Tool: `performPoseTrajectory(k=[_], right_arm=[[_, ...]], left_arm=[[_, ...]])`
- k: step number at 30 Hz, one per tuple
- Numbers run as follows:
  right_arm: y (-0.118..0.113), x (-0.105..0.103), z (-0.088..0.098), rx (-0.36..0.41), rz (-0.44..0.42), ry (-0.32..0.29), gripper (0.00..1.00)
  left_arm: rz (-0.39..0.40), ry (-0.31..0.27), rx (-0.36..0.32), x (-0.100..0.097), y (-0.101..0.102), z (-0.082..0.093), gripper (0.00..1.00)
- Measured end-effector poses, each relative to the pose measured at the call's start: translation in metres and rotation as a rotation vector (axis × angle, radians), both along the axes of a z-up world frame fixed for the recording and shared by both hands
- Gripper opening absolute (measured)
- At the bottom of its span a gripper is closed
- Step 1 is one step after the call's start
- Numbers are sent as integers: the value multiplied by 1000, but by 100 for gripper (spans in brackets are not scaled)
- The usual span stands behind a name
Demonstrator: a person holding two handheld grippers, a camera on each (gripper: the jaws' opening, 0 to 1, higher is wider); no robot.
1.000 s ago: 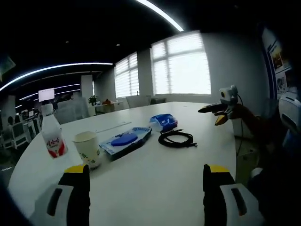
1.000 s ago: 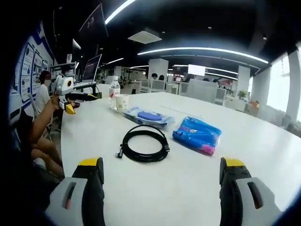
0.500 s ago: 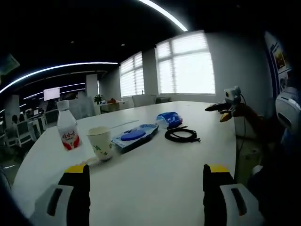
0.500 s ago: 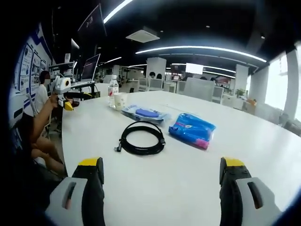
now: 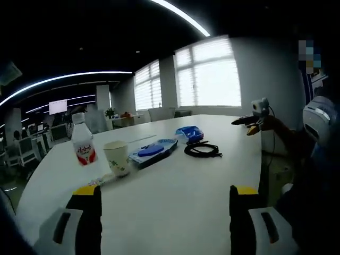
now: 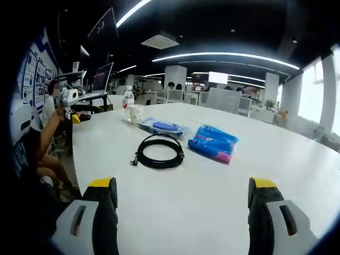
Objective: Arrange the tabletop items into an orderly group along one side of the table until the central work area is clear of visible clutter.
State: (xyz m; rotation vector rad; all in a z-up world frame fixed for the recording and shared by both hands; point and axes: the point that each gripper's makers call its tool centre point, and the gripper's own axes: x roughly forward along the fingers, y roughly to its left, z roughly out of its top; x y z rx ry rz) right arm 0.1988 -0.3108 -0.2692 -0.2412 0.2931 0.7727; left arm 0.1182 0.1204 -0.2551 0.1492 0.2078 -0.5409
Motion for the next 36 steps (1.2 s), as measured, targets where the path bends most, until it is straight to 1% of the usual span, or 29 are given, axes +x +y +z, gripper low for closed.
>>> performPoseTrajectory(k=[3, 5, 7, 10, 14, 16, 19, 21, 23, 27, 28, 29, 32, 36], right_arm=[[-9, -3, 3, 1, -1, -15, 100], [-10, -5, 4, 11, 6, -13, 100], [-11, -9, 5, 12, 19, -20, 100], [-14, -14, 5, 12, 31, -15, 100], [-17, -19, 2, -14, 41, -18, 100], [-19, -22, -1, -34, 41, -10, 100], [-23, -25, -2, -31, 37, 0, 100], [-26, -25, -4, -42, 27, 2, 100], [-30, -25, -3, -32, 22, 6, 100], [-30, -27, -2, -33, 34, 3, 100], [-30, -27, 1, -29, 34, -14, 100], [-31, -27, 3, -24, 33, -18, 100], [-32, -28, 6, -17, 36, -18, 100], [-34, -27, 8, -16, 28, -26, 100]], left_arm=[[-6, 3, -14, -7, 4, 1, 100], [3, -3, -20, -9, 7, 1, 100], [15, 3, -16, -14, 13, -1, 100], [28, 11, -11, -21, 19, -2, 100], [25, 28, 0, -32, 24, -3, 100], [33, 27, 2, -36, 27, -2, 100], [50, 46, 15, -41, 35, -7, 100], [63, 51, 16, -43, 40, -8, 100], [70, 51, 16, -44, 44, -8, 100], [80, 49, 10, -46, 50, -6, 100], [80, 49, 9, -47, 51, -6, 100], [81, 49, 9, -48, 52, -6, 100], [85, 44, 2, -49, 55, -3, 100], [81, 45, 13, -50, 56, -2, 100]])
